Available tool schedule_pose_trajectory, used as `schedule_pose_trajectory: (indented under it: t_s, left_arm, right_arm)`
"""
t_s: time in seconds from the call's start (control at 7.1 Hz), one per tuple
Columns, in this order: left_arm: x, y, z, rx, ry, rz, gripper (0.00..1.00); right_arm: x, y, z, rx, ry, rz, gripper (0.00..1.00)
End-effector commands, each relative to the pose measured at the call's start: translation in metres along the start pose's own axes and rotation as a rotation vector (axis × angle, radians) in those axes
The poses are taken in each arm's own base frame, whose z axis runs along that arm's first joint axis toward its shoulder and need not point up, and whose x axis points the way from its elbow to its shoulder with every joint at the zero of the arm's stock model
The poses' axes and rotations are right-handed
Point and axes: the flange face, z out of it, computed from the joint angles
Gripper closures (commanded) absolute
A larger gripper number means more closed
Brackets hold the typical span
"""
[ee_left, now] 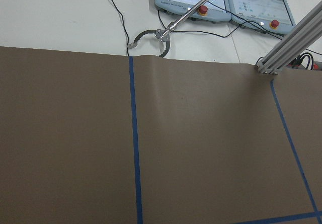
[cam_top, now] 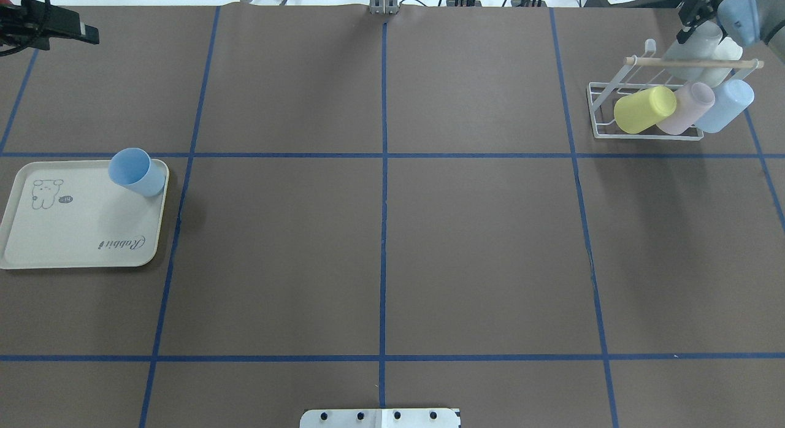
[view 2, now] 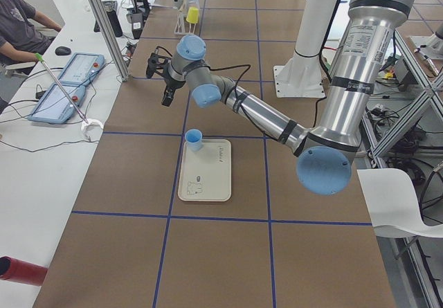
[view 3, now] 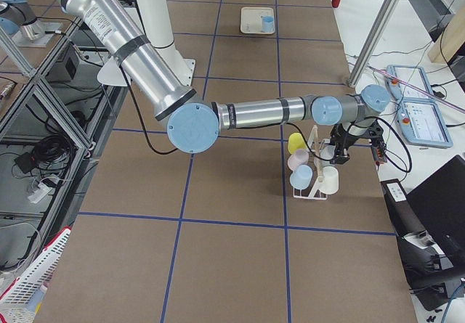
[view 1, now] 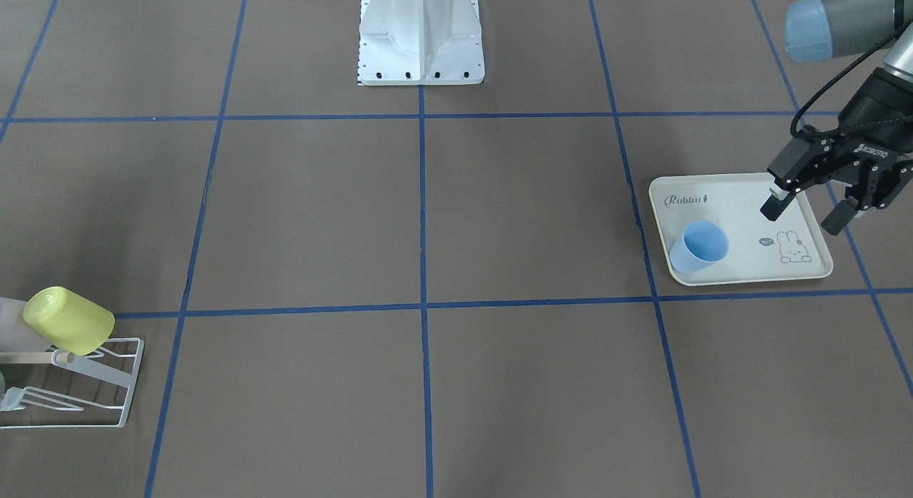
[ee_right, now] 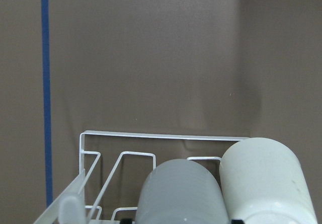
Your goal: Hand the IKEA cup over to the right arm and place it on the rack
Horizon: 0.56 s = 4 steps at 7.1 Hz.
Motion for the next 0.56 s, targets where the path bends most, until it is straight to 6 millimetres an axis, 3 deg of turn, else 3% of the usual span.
schedule_pose_trajectory:
  t_s: [0.0, 0.42]
  left_arm:
    - [-0.0002, 0.0003, -0.0001, 0.0, 0.0, 0.0, 0.0]
    - [-0.0014, 0.0003, -0.0005, 0.0, -0.002, -0.003, 0.0]
  right_arm:
    - [-0.0012, -0.0008, -0.0002, 0.0, 0.001, 0.0, 0.45]
    - [-0.0037, -0.0016, -0.0022, 0.003, 0.0, 0.0, 0.1]
